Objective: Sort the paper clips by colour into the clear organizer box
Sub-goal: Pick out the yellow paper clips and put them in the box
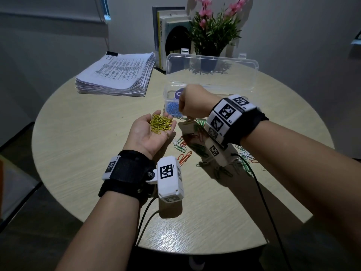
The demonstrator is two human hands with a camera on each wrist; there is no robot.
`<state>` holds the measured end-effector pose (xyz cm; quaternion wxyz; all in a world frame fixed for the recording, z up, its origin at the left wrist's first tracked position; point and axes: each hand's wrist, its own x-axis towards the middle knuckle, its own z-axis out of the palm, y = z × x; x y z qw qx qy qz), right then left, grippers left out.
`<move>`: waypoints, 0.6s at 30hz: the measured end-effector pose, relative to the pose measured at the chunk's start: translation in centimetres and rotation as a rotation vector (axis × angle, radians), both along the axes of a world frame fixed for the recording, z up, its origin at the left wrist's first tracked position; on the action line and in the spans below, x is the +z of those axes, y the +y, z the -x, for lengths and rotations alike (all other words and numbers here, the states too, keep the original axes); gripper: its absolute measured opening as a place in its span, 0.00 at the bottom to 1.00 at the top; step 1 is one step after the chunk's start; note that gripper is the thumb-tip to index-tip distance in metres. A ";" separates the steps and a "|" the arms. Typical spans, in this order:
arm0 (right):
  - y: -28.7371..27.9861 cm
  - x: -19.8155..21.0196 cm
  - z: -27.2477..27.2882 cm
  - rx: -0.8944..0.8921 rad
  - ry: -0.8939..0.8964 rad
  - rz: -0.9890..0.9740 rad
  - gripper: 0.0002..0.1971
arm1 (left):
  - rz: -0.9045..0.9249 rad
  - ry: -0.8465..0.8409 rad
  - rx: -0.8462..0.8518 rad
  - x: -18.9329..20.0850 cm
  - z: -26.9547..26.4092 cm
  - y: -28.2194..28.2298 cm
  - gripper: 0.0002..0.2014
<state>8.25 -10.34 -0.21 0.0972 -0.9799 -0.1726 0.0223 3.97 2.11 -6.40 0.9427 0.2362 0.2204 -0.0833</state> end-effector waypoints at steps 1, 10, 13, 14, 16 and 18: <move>-0.3 -0.6 -0.2 0.003 0.022 0.079 0.11 | 0.002 0.000 -0.001 0.0 0.0 0.0 0.17; -0.9 -1.6 0.9 0.138 0.090 0.257 0.11 | 0.016 0.000 -0.004 0.1 0.1 0.0 0.16; -0.7 -1.7 1.3 0.176 0.087 0.302 0.12 | 0.011 -0.004 -0.003 0.1 0.1 0.0 0.17; -0.7 -1.7 1.3 0.174 0.089 0.301 0.12 | 0.008 -0.004 -0.003 0.1 0.1 0.1 0.17; -0.9 -1.5 1.2 0.180 0.088 0.273 0.12 | 0.004 -0.004 -0.003 0.1 0.1 0.0 0.17; -1.1 -1.4 1.1 0.181 0.086 0.254 0.12 | 0.007 -0.005 -0.001 0.1 0.1 0.1 0.16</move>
